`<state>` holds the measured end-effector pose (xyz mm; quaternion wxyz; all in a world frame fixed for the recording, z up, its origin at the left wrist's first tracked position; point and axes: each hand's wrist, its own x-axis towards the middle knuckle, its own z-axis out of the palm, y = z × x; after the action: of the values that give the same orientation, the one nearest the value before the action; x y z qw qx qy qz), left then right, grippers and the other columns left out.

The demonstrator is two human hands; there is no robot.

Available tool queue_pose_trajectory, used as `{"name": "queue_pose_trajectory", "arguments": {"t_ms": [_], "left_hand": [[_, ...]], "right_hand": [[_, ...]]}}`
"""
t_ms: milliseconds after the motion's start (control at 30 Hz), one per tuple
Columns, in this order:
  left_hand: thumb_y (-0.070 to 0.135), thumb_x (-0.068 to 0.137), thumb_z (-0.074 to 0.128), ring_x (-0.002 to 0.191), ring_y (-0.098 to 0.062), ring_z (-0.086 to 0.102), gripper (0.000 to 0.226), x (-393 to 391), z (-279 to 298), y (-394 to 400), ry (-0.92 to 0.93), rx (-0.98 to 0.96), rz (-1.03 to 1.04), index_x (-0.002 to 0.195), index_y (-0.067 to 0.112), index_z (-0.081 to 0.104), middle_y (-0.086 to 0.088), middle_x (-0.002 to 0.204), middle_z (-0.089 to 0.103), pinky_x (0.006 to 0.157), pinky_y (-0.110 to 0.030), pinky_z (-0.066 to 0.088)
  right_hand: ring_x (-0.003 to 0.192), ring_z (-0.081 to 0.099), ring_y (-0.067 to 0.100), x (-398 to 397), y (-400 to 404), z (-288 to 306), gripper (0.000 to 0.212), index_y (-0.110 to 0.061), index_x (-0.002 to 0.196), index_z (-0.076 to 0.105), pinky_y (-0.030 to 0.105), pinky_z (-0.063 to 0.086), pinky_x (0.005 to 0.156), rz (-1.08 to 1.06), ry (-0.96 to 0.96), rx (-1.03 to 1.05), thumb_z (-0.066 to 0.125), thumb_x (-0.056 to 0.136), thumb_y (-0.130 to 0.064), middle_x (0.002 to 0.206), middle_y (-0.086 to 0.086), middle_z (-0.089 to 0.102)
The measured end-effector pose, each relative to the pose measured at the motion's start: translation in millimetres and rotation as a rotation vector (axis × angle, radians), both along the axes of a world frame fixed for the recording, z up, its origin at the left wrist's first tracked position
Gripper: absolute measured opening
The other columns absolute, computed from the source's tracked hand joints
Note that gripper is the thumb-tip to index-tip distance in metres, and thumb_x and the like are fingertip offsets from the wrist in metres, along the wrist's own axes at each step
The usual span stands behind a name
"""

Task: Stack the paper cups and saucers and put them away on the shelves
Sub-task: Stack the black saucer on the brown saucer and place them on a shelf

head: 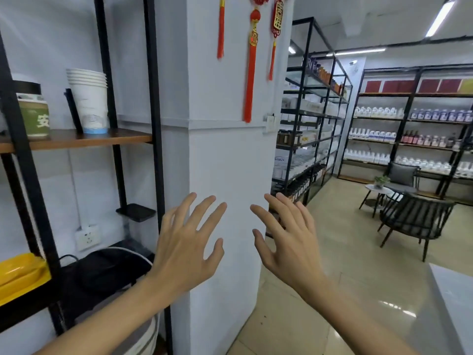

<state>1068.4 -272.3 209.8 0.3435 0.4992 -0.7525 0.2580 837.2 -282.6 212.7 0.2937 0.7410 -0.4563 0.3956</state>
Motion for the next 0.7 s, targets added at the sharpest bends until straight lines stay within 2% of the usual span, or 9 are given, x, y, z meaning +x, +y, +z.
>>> {"name": "queue_pose_trajectory", "arguments": {"t_ms": [200,300,400,533,700], "left_hand": [[0.047,0.089,0.054,0.142,-0.03,0.039,0.065,-69.0,-25.7,63.0,0.046,0.083,-0.099,0.151,0.028,0.046,0.001,0.151,0.051,0.107,-0.049,0.038],[0.046,0.088,0.057,0.141,-0.029,0.04,0.066,-106.1,-38.1,100.2,0.038,0.115,-0.161,0.151,0.029,0.047,0.001,0.15,0.051,0.104,-0.047,0.042],[0.046,0.088,0.056,0.14,-0.029,0.04,0.066,-141.9,-46.5,131.9,0.043,0.13,-0.237,0.151,0.03,0.046,0.001,0.149,0.052,0.102,-0.045,0.043],[0.045,0.088,0.052,0.139,-0.028,0.041,0.064,-192.2,-55.0,170.0,0.058,0.166,-0.333,0.149,0.028,0.047,0.0,0.146,0.054,0.099,-0.045,0.046],[0.041,0.086,0.057,0.135,-0.026,0.044,0.063,-250.7,-63.2,203.6,0.055,0.21,-0.49,0.147,0.027,0.048,0.001,0.14,0.056,0.096,-0.043,0.049]], "right_hand": [[0.147,0.041,0.024,-69.6,90.6,-25.2,0.043,-0.031,0.139,0.056,0.045,0.032,0.12,-0.106,-0.018,0.082,0.058,0.096,-0.039,0.151,0.001,0.052],[0.144,0.044,0.024,-107.5,138.8,-41.6,0.042,-0.028,0.137,0.058,0.043,0.035,0.117,-0.134,-0.06,0.083,0.06,0.096,-0.037,0.147,0.002,0.055],[0.141,0.046,0.02,-143.4,185.1,-55.8,0.04,-0.028,0.134,0.058,0.034,0.032,0.114,-0.177,-0.097,0.054,0.06,0.095,-0.036,0.14,-0.001,0.057],[0.138,0.048,0.02,-185.8,243.4,-67.5,0.038,-0.027,0.132,0.059,0.035,0.038,0.108,-0.258,-0.127,0.051,0.06,0.095,-0.037,0.138,-0.002,0.057],[0.132,0.052,0.021,-232.6,307.8,-78.1,0.037,-0.027,0.13,0.06,0.031,0.038,0.102,-0.406,-0.155,0.079,0.061,0.094,-0.038,0.137,-0.002,0.058]]}}
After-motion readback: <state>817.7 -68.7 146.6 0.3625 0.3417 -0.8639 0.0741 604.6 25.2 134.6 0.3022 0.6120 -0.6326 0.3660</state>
